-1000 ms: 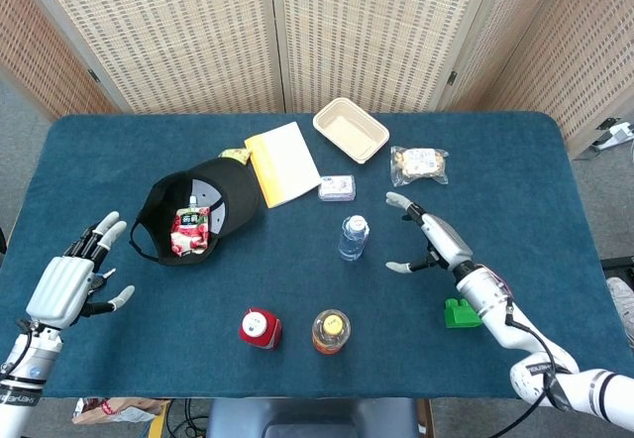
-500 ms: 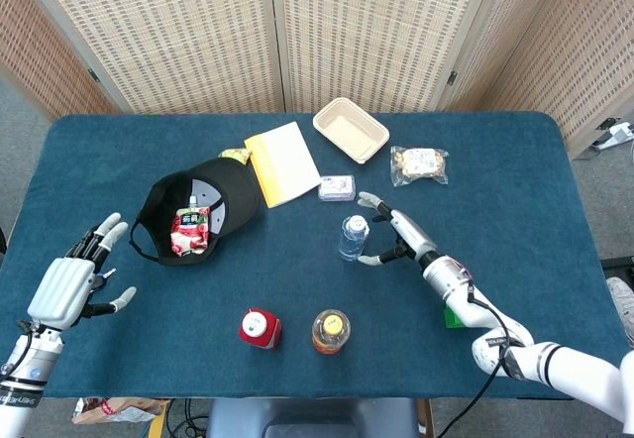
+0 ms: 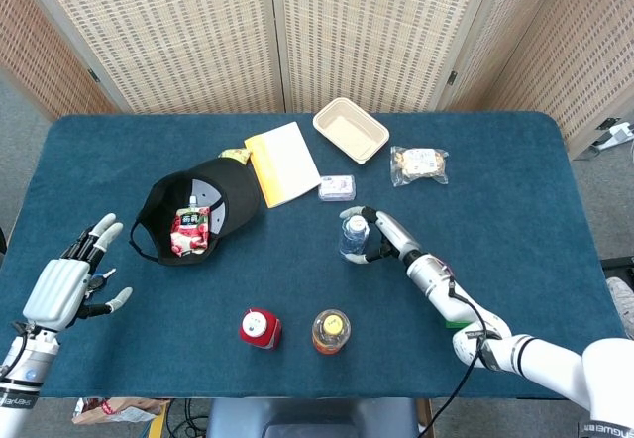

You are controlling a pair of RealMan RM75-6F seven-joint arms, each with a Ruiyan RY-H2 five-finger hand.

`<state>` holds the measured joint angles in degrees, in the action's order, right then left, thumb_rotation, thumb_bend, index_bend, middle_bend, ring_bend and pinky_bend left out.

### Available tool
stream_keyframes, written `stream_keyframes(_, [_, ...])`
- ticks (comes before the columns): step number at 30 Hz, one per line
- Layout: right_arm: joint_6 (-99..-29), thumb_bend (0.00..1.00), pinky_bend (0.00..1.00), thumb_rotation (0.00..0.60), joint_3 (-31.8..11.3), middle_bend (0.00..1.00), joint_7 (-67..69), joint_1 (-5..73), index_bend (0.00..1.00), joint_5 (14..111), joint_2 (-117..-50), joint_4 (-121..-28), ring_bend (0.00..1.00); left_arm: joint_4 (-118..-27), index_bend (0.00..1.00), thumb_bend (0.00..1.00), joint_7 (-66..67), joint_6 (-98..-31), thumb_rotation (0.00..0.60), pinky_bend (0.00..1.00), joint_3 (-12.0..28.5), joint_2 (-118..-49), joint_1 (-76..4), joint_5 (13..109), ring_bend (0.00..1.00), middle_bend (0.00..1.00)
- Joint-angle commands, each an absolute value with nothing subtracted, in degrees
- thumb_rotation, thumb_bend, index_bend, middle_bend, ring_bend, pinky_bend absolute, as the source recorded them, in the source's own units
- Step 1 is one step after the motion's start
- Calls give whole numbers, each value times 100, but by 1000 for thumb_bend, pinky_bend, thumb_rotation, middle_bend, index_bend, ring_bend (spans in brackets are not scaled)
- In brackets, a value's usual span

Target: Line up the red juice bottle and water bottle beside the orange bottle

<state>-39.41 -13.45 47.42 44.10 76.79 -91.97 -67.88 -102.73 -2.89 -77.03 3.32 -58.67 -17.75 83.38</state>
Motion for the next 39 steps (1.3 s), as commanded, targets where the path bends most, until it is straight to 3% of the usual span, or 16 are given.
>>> stream_keyframes(1, [-3967, 333, 202, 600, -1361, 305, 4755, 4428, 403, 7663, -9245, -6756, 141, -10257, 14, 224, -295, -7707, 600, 182, 338, -5877, -1764, 8350, 24, 0])
stream_keyframes(7, [-4181, 445, 270, 600, -1347, 406, 4819, 4375, 523, 7767, -9219, -6863, 244, -10255, 14, 224, -302, -7729, 600, 181, 356, -5872, -1725, 8377, 24, 0])
stream_keyframes(11, [-4468, 471, 321, 600, -1198, 445, 4804, 4241, 574, 8088, -8858, -7365, 293, -10259, 14, 223, -295, -7721, 600, 181, 371, -5847, -1711, 8374, 24, 0])
stream_keyframes(22, [-5126, 472, 336, 600, -408, 449, 4467, 3690, 581, 8926, -7450, -9173, 310, -10353, 14, 224, -218, -7721, 600, 181, 394, -5772, -1675, 8405, 24, 0])
stream_keyframes(39, [-5938, 457, 336, 600, 484, 449, 3915, 3056, 581, 9545, -7075, -9613, 311, -10391, 14, 224, -218, -7743, 600, 180, 411, -5788, -1613, 8445, 24, 0])
